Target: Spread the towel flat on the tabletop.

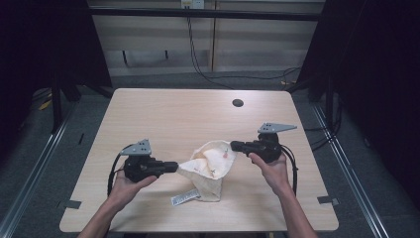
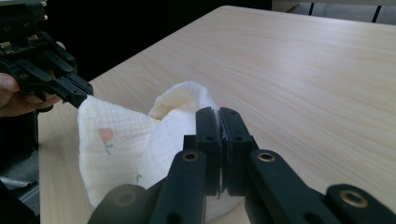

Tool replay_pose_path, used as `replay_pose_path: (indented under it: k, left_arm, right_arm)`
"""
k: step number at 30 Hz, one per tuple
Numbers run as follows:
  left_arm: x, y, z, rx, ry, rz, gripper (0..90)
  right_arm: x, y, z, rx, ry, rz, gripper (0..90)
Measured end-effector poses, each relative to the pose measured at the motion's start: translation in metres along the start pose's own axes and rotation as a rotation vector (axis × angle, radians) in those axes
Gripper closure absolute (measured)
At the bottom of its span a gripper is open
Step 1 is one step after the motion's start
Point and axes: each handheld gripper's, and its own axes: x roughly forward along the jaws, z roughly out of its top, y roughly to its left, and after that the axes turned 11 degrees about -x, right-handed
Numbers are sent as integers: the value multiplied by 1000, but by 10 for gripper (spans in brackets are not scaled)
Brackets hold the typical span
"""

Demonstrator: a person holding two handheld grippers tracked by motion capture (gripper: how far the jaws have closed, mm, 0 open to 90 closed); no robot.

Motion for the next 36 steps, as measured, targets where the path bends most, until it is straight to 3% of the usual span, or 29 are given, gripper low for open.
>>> replay_pose_path:
  k: [12, 21, 28, 36]
  left_arm:
    - [-34, 3, 30, 22, -105, 43, 859]
    - [-47, 1, 36, 27, -117, 65, 859]
    - [-63, 1, 46, 18, -182, 79, 860]
    - [-73, 0, 63, 35, -215, 106, 860]
  right_arm:
    - [-14, 1, 30, -9, 2, -53, 878]
    - [-25, 4, 44, -12, -18, -72, 879]
    - [-34, 8, 58, -25, -42, -80, 879]
    - [-38, 10, 77, -44, -64, -90, 879]
